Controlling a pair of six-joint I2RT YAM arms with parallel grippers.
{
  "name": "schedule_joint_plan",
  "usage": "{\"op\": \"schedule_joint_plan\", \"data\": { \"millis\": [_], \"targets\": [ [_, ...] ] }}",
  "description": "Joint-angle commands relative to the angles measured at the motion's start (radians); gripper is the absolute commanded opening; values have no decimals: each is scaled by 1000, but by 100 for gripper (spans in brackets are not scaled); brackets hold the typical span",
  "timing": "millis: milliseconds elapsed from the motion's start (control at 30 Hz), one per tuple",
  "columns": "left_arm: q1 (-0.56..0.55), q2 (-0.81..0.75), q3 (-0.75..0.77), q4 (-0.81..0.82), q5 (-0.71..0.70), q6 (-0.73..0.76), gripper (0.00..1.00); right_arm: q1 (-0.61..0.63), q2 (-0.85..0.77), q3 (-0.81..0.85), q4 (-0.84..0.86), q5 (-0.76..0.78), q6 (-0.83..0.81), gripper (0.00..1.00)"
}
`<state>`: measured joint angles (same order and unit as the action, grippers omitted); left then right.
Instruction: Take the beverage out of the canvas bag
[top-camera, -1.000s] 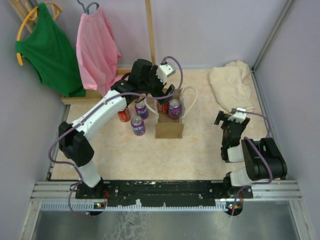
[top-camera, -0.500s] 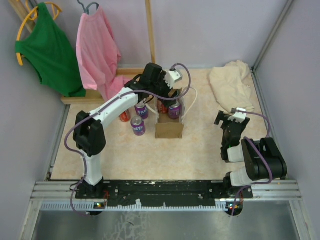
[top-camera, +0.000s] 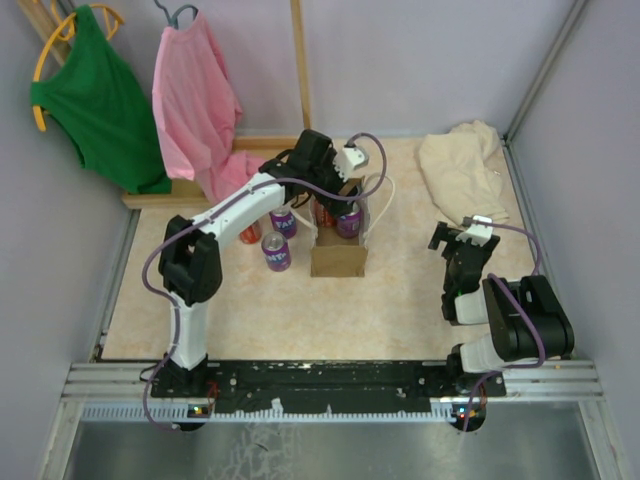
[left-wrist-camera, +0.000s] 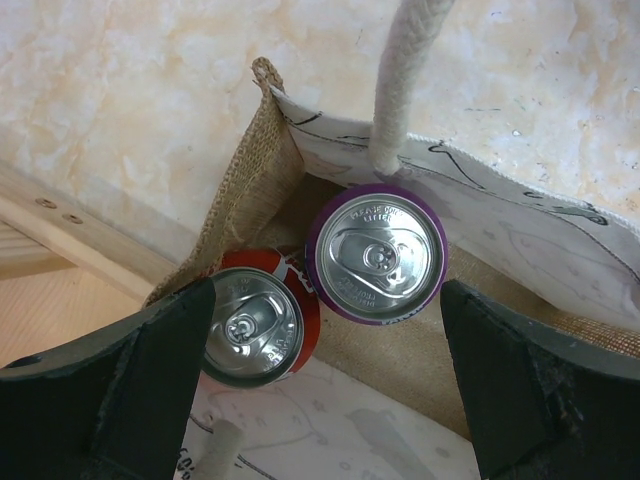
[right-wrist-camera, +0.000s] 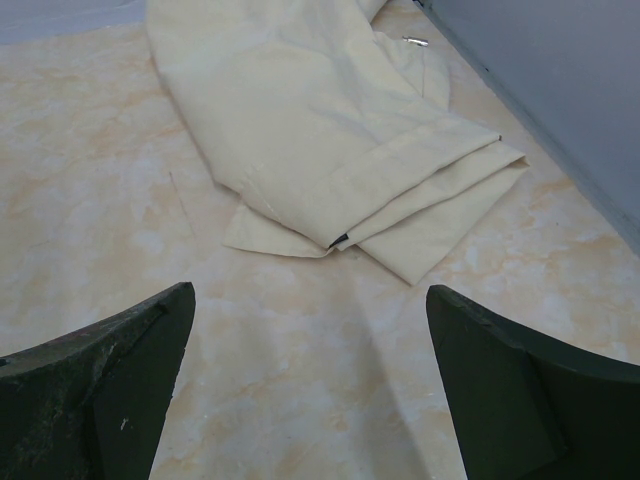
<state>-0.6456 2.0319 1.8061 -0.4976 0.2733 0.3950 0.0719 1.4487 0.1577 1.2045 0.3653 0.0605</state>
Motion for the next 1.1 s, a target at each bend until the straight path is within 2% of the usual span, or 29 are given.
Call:
{"op": "schedule_joint_plan", "data": {
  "millis": [0,567,900,1067],
  "targets": [
    [-6,36,37,-26,2,16,100,8,3,13,44,18,-13,99],
    [-33,74,7,2,-9,-7,99,8,2,13,44,18,-12,99],
    [-53,93,-12,-26,-35,-9,89,8,3,13,44,18,-12,99],
    [-66,74,-32,-25,-58,-7,90,8,4,12,44,17,-13,99]
  ]
}}
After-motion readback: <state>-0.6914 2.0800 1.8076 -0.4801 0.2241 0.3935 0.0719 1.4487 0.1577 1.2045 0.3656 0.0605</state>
